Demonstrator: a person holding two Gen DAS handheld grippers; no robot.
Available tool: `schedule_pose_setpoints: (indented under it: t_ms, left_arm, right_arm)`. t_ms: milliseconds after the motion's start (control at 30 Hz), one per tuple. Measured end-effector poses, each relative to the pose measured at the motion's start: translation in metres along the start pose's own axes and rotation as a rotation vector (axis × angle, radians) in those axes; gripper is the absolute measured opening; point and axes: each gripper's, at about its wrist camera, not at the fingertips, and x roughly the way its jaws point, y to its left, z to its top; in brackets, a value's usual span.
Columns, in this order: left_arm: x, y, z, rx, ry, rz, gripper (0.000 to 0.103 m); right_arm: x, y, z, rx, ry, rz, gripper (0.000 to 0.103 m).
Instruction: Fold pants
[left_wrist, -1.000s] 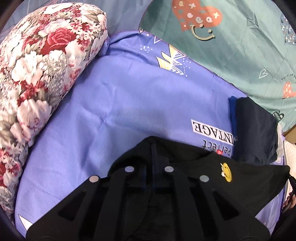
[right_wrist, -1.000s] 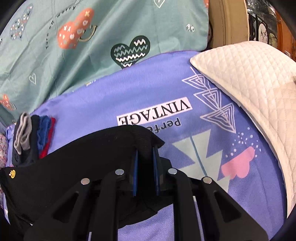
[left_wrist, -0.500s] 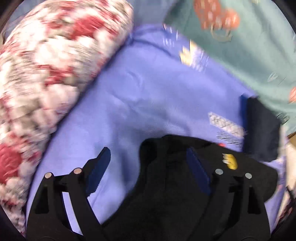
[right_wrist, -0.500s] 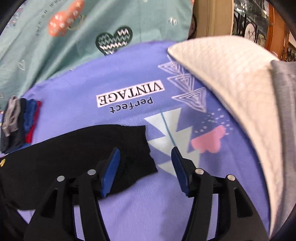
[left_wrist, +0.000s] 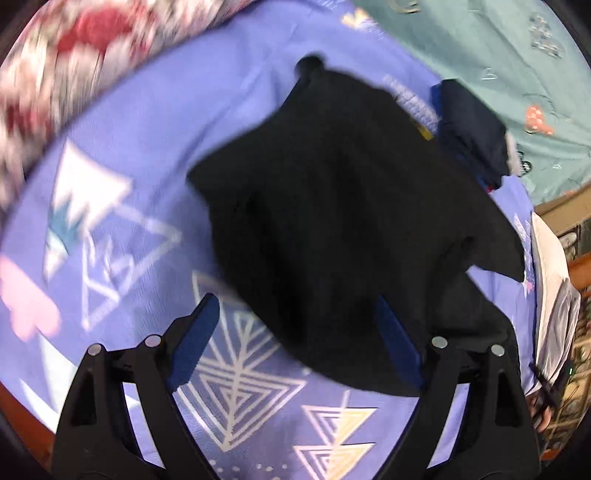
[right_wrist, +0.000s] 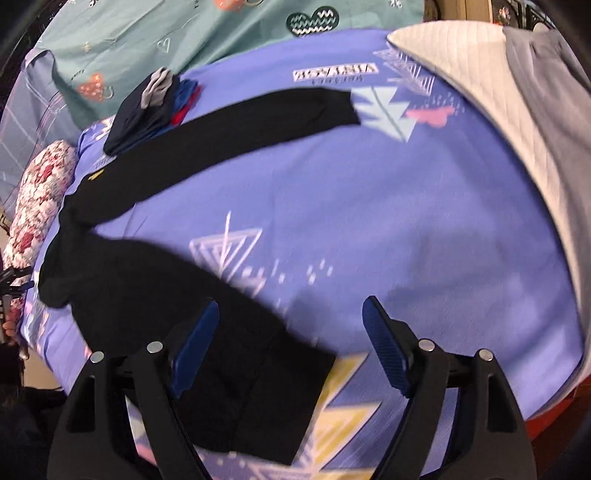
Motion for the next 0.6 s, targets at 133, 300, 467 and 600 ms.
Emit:
schedule_pose_setpoints:
  t_ms: [133, 300, 467, 600]
  left_arm:
    - [0.019, 0.007, 0.001, -0.048, -0.007, -0.038, 0.087]
    - [0.032, -0.003, 0.012, -0.05, -0.013, -0.058, 0.087]
    - [0.042, -0.011, 0.022, -0.054, -0.006, -0.07, 0.044]
    - [0.036, -0.008, 0.02, -0.069, -0.016, -0.09, 0.021]
  right_arm:
    - [0.0, 0.011, -0.02, -0.021, 0.031, 0.003, 0.08]
    - [0.01, 0.011, -0.032, -0.008, 0.079, -0.005, 0.076]
    - [0.016, 0.04, -0.029, -0.143, 0.071, -0.026, 0.015]
    - [-0.025, 0.042, 0.01, -0.166, -0.115, -0.087, 0.014]
